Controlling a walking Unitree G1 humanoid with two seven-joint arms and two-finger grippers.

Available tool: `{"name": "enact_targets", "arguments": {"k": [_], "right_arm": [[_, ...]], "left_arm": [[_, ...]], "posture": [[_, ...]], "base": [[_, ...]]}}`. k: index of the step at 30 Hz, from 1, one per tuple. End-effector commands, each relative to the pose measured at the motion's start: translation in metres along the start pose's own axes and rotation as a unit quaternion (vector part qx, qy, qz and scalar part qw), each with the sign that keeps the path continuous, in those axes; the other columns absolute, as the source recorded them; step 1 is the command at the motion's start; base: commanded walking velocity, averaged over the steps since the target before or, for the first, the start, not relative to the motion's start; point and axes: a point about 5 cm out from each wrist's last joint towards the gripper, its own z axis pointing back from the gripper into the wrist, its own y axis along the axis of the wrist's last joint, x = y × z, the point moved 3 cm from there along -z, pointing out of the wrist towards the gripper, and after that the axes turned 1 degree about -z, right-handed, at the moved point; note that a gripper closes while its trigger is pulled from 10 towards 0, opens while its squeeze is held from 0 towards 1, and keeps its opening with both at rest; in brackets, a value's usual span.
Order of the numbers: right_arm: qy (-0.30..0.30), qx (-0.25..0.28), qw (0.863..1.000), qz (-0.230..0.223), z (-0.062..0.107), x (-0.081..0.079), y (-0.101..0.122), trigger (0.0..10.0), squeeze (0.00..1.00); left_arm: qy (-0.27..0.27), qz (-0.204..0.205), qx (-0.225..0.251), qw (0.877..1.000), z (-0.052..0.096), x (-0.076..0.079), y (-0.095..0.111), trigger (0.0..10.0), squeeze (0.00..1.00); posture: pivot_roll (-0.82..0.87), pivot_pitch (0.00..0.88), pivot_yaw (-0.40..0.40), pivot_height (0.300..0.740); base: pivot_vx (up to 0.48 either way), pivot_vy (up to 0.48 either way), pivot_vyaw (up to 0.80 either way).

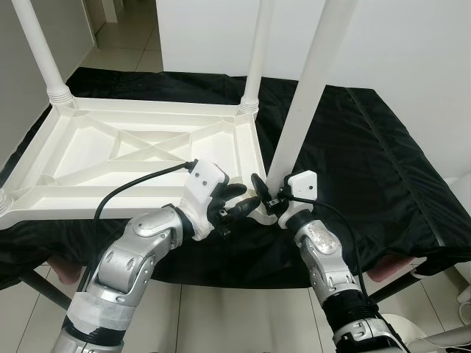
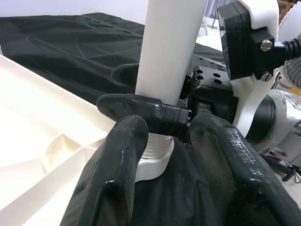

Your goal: Building children table

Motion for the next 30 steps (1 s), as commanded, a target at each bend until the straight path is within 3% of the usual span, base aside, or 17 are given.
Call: {"name": "enact_targets", "arguments": {"k": [1,7,17,20,23,25,26,28,30], "right_arm": [[-0.018,-0.119,0.991,-0.049,0.021,-0.001,-0.052,10.0,0.00],[-0.070,-0.138,0.984,-0.092,0.021,0.004,-0.057,10.0,0.00],[-0.086,-0.117,0.986,-0.083,0.012,-0.002,-0.048,10.0,0.00],[-0.145,-0.105,0.980,-0.086,0.012,0.005,-0.045,10.0,0.00],[-0.233,-0.094,0.964,-0.087,0.015,0.015,-0.040,10.0,0.00],[-0.233,-0.094,0.964,-0.087,0.015,0.015,-0.040,10.0,0.00],[-0.279,-0.087,0.952,-0.088,0.017,0.018,-0.038,10.0,0.00],[-0.290,-0.078,0.950,-0.091,0.016,0.015,-0.035,10.0,0.00],[-0.272,-0.071,0.955,-0.091,0.010,0.006,-0.031,10.0,0.00]], "left_arm": [[0.003,-0.004,0.005,1.000,0.001,0.000,0.006,10.0,0.00],[0.005,-0.003,0.006,1.000,0.001,0.000,0.006,10.0,0.00],[0.004,-0.001,0.007,1.000,0.000,0.001,0.006,10.0,0.00],[0.005,-0.001,0.007,1.000,0.001,0.001,0.005,10.0,0.00],[0.006,0.001,0.007,1.000,0.001,0.001,0.005,10.0,0.00],[0.006,0.001,0.007,1.000,0.001,0.001,0.005,10.0,0.00],[0.005,0.002,0.008,1.000,0.000,0.002,0.005,10.0,0.00],[0.003,0.002,0.008,1.000,0.000,0.003,0.005,10.0,0.00],[0.000,0.003,0.007,1.000,-0.001,0.004,0.005,10.0,0.00]], "posture": [[0.06,0.098,-0.031,0.740],[0.05,0.102,-0.032,0.740],[0.05,0.104,-0.034,0.740],[0.05,0.103,-0.038,0.740],[0.05,0.103,-0.038,0.740],[0.05,0.103,-0.038,0.740],[0.05,0.102,-0.039,0.740],[0.05,0.102,-0.039,0.740],[0.04,0.096,-0.042,0.740]], "base": [[0.000,0.000,0.00],[0.000,0.000,0.00],[0.000,0.000,0.00],[0.000,0.000,0.00],[0.000,0.000,0.00],[0.000,0.000,0.00],[0.000,0.000,0.00],[0.000,0.000,0.00],[0.000,0.000,0.00]]}}
